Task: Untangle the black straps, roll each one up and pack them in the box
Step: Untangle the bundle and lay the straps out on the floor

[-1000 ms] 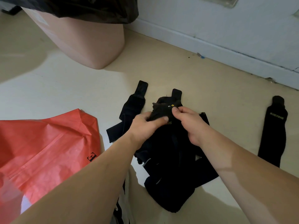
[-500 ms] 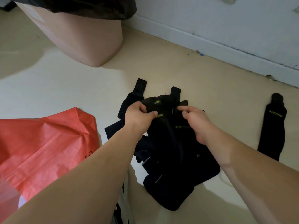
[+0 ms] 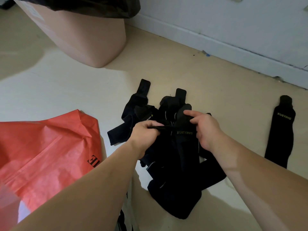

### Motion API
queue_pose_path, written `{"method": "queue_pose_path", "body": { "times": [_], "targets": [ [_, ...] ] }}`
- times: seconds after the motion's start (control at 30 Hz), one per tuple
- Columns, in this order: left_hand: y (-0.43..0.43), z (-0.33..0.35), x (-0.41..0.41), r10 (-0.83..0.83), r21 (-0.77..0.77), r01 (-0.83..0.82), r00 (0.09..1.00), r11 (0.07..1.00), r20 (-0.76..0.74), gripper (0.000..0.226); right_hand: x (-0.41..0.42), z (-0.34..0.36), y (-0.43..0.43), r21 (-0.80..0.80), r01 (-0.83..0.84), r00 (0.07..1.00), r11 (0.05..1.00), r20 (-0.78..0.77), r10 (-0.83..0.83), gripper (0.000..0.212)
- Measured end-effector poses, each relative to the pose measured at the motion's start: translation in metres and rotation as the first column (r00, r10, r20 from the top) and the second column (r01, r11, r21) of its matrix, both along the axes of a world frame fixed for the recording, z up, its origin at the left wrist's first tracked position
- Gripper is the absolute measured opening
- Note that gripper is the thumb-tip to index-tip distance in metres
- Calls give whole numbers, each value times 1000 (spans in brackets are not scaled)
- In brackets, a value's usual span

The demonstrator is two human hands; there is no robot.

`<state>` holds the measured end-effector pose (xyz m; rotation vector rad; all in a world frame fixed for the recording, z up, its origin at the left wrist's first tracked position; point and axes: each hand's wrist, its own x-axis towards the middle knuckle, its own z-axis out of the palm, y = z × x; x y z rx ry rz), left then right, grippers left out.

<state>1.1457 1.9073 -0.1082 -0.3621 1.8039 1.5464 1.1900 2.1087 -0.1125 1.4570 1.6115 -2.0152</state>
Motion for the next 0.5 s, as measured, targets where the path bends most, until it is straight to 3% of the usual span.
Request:
{"method": "queue_pose_path", "body": {
  "times": [0.13,0.2,0.4,0.5],
  "targets": [
    [10,-3,22,-188,-55,185,981,981,-58,33,-2,2,-2,-16,6,1000,1000,-19,-7,61],
    [10,-6,31,-196,-78,190,977,979,-84,29,-2,1,-4,-14,-21,1000,1000,-21,21,63],
    [2,-9,30,-82,-17,81,996,997,-34,40,5,-7,-9,105,-37,999,994,-4,38,73],
    [2,-12,29,127,60,-132,988,989,85,48,7,-6,-7,55,26,999,998,-27,-24,67]
  ]
}}
